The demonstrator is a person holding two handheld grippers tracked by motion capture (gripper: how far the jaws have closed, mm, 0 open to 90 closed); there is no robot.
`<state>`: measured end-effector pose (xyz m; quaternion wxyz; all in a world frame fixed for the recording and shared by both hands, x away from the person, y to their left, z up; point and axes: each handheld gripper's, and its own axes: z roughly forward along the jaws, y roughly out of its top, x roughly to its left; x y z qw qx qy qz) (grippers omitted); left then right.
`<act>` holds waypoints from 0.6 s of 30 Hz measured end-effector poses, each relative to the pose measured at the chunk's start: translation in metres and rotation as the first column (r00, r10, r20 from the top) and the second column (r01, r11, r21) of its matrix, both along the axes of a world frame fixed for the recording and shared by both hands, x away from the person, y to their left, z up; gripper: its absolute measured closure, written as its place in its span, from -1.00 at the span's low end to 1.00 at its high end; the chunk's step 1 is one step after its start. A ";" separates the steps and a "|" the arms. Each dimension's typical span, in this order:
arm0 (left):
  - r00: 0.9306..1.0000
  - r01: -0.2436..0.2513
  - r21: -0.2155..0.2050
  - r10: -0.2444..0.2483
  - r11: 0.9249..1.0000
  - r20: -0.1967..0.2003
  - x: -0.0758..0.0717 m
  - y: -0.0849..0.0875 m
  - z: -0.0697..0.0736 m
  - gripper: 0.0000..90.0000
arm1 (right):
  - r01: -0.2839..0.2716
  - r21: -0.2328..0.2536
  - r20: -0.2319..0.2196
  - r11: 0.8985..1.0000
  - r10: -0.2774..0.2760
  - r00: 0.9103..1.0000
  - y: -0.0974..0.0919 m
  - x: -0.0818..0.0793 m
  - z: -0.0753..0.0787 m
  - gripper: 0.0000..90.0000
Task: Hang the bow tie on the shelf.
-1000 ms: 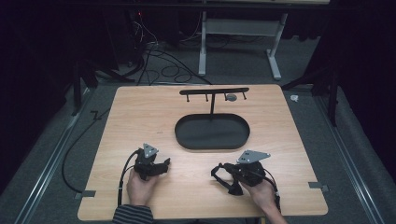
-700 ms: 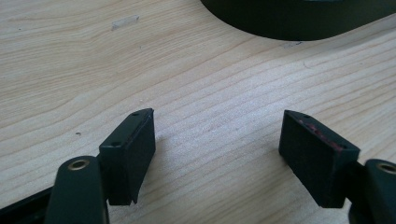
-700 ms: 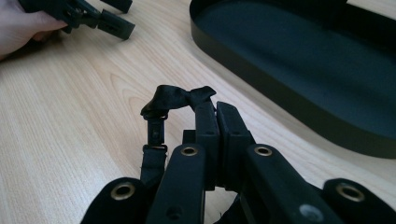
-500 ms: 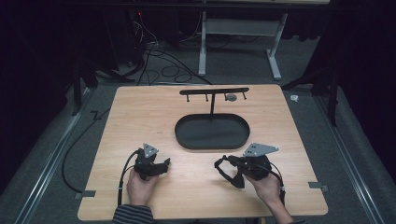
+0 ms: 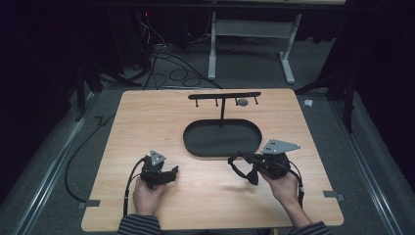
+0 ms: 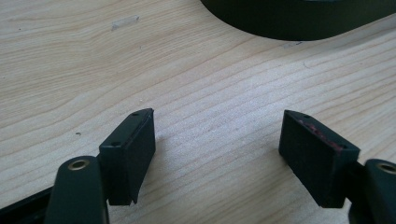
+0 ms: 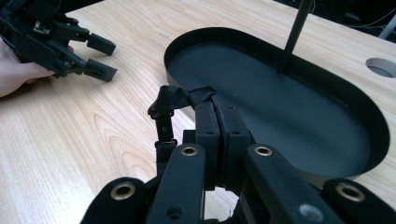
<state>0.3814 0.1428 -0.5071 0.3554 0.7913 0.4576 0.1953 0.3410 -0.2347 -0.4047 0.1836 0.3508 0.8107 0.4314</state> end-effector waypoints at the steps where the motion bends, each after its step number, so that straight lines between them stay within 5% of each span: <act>1: 1.000 0.000 0.000 0.000 1.000 0.001 0.000 0.000 0.000 -0.39 | 0.003 0.000 0.001 1.000 -0.003 1.000 0.000 0.000 0.001 1.00; 18: 1.000 0.000 -0.001 0.000 1.000 0.001 0.000 0.000 0.000 -0.39 | 0.058 0.043 0.041 0.997 -0.060 0.997 -0.013 0.023 0.028 1.00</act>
